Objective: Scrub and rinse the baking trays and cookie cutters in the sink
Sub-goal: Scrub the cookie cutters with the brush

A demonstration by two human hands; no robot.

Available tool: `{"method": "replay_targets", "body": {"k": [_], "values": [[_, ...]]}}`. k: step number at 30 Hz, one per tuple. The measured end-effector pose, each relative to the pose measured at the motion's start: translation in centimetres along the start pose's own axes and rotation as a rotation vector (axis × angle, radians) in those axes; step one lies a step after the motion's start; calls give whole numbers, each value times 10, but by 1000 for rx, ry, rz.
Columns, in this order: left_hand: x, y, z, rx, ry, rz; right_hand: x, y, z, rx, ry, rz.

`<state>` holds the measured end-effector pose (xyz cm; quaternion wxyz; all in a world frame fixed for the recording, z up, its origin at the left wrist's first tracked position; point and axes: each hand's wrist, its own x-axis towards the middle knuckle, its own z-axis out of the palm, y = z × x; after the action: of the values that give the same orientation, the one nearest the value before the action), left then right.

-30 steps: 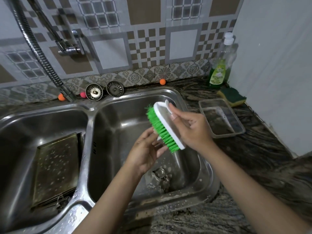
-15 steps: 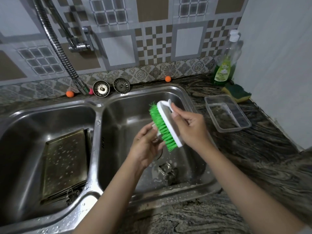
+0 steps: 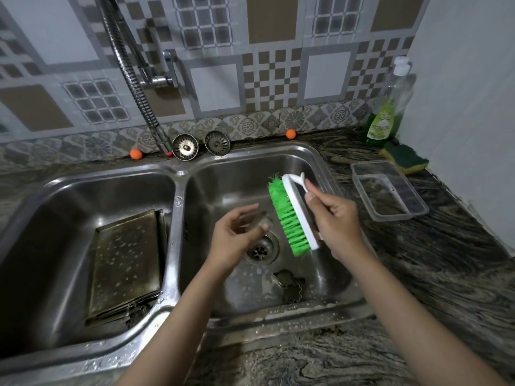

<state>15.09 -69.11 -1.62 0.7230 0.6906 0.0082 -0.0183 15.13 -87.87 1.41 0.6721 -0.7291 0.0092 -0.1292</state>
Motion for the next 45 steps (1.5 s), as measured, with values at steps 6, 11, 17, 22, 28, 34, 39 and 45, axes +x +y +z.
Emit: {"method": "replay_targets", "body": {"k": [6, 11, 17, 22, 28, 34, 39, 45], "values": [[0, 9, 3, -22, 108, 48, -10, 8, 13, 22, -57, 56], [-8, 15, 16, -183, 175, 65, -27, 9, 21, 304, 6, 294], [-18, 10, 31, -255, 160, -102, -18, 6, 20, 242, 82, 217], [-25, 16, 47, -472, 4, -188, -5, 1, 14, 155, 118, 129], [-24, 20, 44, -486, 9, -136, -2, 4, 16, 121, 98, 88], [5, 34, 21, -551, 182, -145, -23, 10, 20, 124, -68, 125], [10, 27, 13, -476, 137, -252, -5, 10, 7, 130, -29, 184], [3, 29, 34, -546, 53, -272, 5, 5, 27, 60, 42, 44]]}}
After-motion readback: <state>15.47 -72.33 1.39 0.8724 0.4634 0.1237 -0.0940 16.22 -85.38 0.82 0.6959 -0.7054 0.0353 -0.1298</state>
